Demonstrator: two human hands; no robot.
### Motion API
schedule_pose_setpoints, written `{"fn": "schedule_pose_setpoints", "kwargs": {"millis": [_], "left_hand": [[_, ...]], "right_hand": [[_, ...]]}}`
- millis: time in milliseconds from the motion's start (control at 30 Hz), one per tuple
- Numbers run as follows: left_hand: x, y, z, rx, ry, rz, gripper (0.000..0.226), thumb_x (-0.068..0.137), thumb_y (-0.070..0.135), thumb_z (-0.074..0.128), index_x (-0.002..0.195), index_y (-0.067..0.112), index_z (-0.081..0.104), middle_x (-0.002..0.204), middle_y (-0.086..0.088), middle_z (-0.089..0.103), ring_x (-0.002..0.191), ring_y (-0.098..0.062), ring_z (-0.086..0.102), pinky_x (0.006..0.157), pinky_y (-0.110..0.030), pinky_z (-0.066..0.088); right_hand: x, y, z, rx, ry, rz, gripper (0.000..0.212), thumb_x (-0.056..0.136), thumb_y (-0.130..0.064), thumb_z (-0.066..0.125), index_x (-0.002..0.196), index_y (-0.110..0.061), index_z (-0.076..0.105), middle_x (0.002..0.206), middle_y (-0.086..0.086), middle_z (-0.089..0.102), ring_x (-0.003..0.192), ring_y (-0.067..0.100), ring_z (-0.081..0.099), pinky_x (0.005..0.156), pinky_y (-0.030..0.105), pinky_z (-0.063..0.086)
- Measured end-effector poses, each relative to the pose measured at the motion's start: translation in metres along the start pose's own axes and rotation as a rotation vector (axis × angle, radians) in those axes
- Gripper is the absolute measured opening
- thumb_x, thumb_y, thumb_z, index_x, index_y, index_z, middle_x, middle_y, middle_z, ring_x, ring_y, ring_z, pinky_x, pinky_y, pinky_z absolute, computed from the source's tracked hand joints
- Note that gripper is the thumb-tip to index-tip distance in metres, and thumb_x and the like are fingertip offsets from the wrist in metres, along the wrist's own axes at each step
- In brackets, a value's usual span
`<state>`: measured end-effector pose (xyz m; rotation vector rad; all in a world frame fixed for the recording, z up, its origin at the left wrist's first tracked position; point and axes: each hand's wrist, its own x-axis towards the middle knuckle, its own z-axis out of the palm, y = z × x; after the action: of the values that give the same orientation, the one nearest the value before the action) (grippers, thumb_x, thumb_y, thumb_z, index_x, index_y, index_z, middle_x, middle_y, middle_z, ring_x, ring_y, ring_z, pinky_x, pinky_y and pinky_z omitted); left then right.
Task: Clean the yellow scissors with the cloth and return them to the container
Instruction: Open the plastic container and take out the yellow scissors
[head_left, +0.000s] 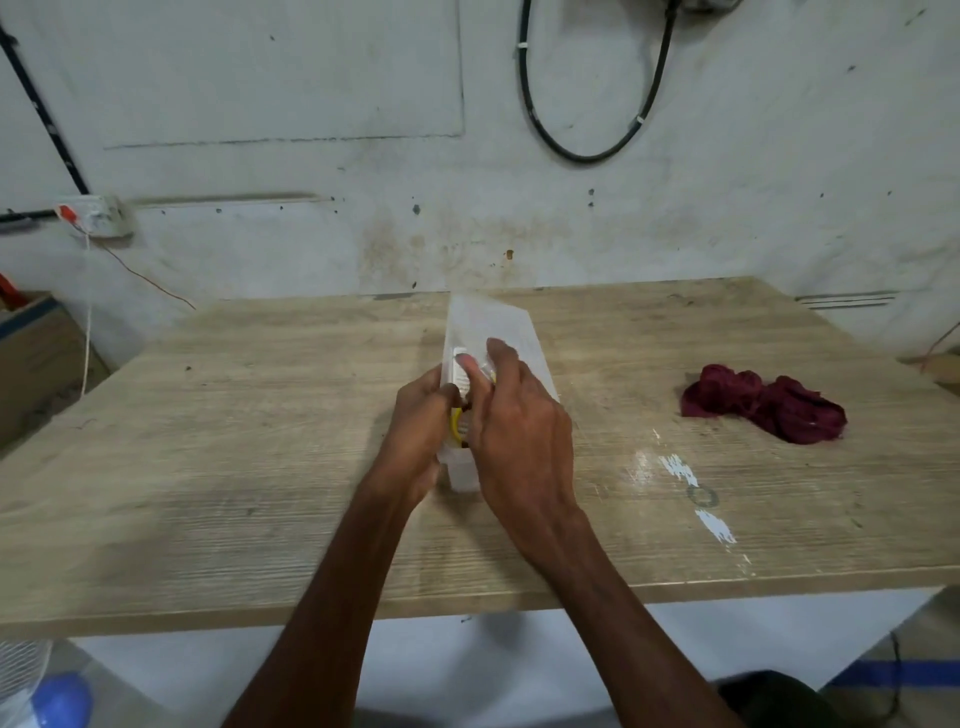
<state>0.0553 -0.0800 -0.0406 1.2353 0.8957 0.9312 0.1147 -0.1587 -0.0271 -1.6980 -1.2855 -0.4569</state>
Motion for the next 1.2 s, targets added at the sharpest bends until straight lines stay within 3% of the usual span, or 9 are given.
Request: {"fn": "schedule_pose_setpoints", "kwargs": {"millis": [167, 267, 367, 467, 633, 800, 933, 1100, 1200], "left_hand": [[-0.006, -0.001, -0.002, -0.145, 0.047, 0.032, 0.024, 0.083, -0.007, 0.052, 0.084, 0.007, 0.072, 0.07, -0.004, 0.072, 0.058, -0.017, 0.066, 0.05, -0.022, 0.052], [-0.003, -0.001, -0.008, -0.251, 0.097, 0.034, 0.021, 0.086, -0.006, 0.052, 0.086, 0.005, 0.07, 0.07, -0.003, 0.071, 0.058, -0.015, 0.065, 0.054, -0.023, 0.054], [0.009, 0.006, -0.017, -0.344, 0.134, 0.038, 0.015, 0.077, 0.001, 0.056, 0.087, 0.004, 0.067, 0.084, -0.014, 0.065, 0.074, -0.024, 0.062, 0.066, -0.031, 0.052], [0.018, 0.016, -0.016, -0.297, 0.151, 0.026, 0.028, 0.072, 0.004, 0.054, 0.097, 0.0, 0.066, 0.096, -0.019, 0.062, 0.085, -0.029, 0.059, 0.075, -0.038, 0.049], [0.012, 0.012, 0.004, -0.2, 0.156, -0.021, 0.027, 0.079, -0.006, 0.048, 0.098, -0.005, 0.066, 0.088, -0.019, 0.062, 0.073, -0.026, 0.06, 0.063, -0.029, 0.05], [0.001, 0.001, 0.008, -0.083, 0.149, -0.047, 0.023, 0.078, -0.008, 0.047, 0.082, 0.005, 0.065, 0.074, -0.012, 0.061, 0.061, -0.022, 0.057, 0.047, -0.021, 0.047], [0.002, 0.012, 0.008, 0.013, 0.121, -0.012, 0.025, 0.076, -0.008, 0.05, 0.087, 0.002, 0.07, 0.07, -0.008, 0.064, 0.057, -0.02, 0.058, 0.047, -0.019, 0.047], [0.012, 0.026, -0.012, 0.18, 0.114, 0.005, 0.018, 0.089, 0.012, 0.059, 0.094, 0.007, 0.076, 0.081, -0.005, 0.074, 0.075, -0.022, 0.067, 0.063, -0.026, 0.052], [0.015, 0.025, -0.022, 0.363, 0.183, -0.043, 0.048, 0.098, 0.05, 0.048, 0.111, 0.008, 0.069, 0.108, -0.006, 0.066, 0.095, -0.022, 0.061, 0.08, -0.031, 0.045]], "right_hand": [[0.043, 0.033, -0.013, 0.117, 0.005, 0.249, 0.028, 0.102, -0.02, 0.039, 0.123, -0.006, 0.053, 0.079, 0.003, 0.06, 0.062, 0.014, 0.053, 0.053, 0.018, 0.036], [0.035, 0.049, -0.02, 0.292, 0.154, 0.573, 0.038, 0.093, -0.002, 0.047, 0.131, -0.009, 0.048, 0.089, 0.001, 0.058, 0.074, 0.011, 0.051, 0.058, 0.002, 0.036], [0.001, 0.06, -0.012, 0.411, 0.134, 0.804, 0.059, 0.078, 0.002, 0.053, 0.135, -0.014, 0.049, 0.107, 0.014, 0.067, 0.097, 0.028, 0.062, 0.083, 0.023, 0.05], [-0.022, 0.064, 0.002, 0.303, -0.019, 0.755, 0.048, 0.078, 0.002, 0.054, 0.125, -0.007, 0.059, 0.108, 0.016, 0.068, 0.101, 0.031, 0.061, 0.076, 0.023, 0.04], [-0.028, 0.072, 0.008, 0.147, -0.168, 0.615, 0.019, 0.08, -0.017, 0.05, 0.084, -0.011, 0.068, 0.085, 0.01, 0.068, 0.082, 0.03, 0.061, 0.063, 0.032, 0.041], [-0.017, 0.087, -0.006, 0.444, 0.031, 0.77, 0.035, 0.095, -0.036, 0.046, 0.086, -0.011, 0.068, 0.087, 0.007, 0.072, 0.083, 0.029, 0.065, 0.077, 0.04, 0.051], [-0.012, 0.072, -0.008, 0.617, -0.176, 0.701, 0.05, 0.091, -0.062, 0.044, 0.086, -0.019, 0.07, 0.084, -0.004, 0.073, 0.081, 0.011, 0.068, 0.074, 0.034, 0.054], [-0.008, 0.061, -0.002, 0.538, -0.225, 0.619, 0.017, 0.087, -0.033, 0.061, 0.088, -0.022, 0.074, 0.081, -0.009, 0.074, 0.079, 0.006, 0.067, 0.073, 0.028, 0.052], [-0.002, 0.053, 0.0, 0.478, -0.196, 0.61, 0.017, 0.085, -0.022, 0.061, 0.077, -0.014, 0.074, 0.072, -0.003, 0.073, 0.073, 0.01, 0.066, 0.068, 0.027, 0.05]]}}
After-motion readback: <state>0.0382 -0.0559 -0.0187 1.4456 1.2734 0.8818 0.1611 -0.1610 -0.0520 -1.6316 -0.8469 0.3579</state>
